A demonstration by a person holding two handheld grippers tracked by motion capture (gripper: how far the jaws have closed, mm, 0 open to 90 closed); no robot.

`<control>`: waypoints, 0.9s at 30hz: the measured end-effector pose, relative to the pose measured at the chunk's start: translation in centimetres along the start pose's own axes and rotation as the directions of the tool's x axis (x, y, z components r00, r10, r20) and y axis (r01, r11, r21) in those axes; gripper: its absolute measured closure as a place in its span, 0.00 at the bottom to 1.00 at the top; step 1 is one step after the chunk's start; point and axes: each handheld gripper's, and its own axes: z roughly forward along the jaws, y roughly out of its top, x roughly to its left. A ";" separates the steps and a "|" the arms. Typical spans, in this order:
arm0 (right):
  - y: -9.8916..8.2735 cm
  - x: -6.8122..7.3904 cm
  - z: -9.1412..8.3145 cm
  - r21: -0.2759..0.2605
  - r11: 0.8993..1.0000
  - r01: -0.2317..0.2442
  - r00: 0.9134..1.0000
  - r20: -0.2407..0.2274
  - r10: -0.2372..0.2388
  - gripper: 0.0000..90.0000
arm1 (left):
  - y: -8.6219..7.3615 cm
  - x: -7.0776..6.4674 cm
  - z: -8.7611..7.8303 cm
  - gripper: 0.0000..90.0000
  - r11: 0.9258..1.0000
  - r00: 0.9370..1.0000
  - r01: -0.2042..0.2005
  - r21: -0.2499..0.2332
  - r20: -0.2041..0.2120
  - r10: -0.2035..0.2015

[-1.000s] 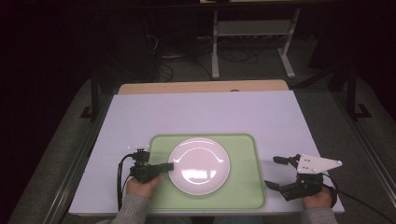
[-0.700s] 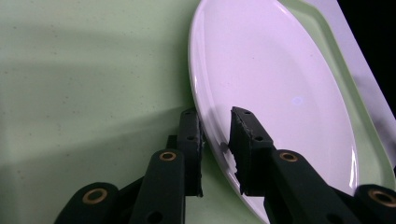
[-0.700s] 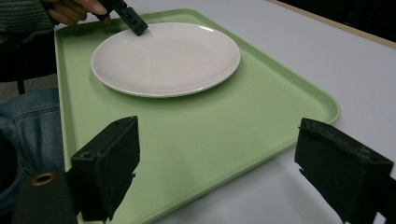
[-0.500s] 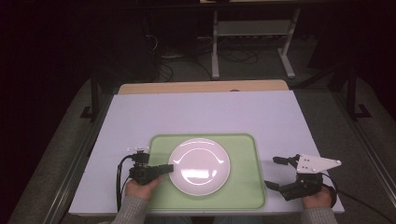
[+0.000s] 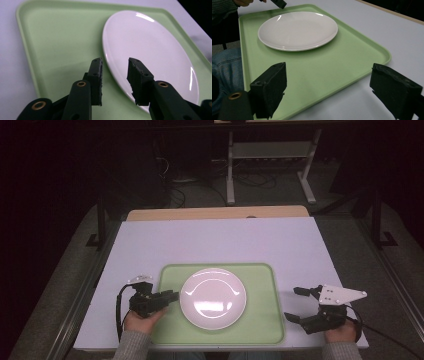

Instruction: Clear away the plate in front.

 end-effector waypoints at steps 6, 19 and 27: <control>-0.1 -0.1 -0.1 0.001 1.000 -0.006 1.000 0.006 0.006 0.15 | 0.5 -0.3 -0.9 0.69 0.994 0.996 -0.089 -0.058 -0.024 0.087; -0.1 -0.2 -0.1 0.001 1.000 -0.012 1.000 0.015 0.012 0.15 | 0.1 0.0 -2.2 0.61 0.970 0.976 -0.214 -0.116 -0.068 0.207; -0.2 -0.3 -0.3 -0.001 1.000 -0.013 1.000 0.019 0.013 0.15 | 0.0 -0.4 -2.9 0.55 0.940 0.954 -0.298 -0.166 -0.096 0.285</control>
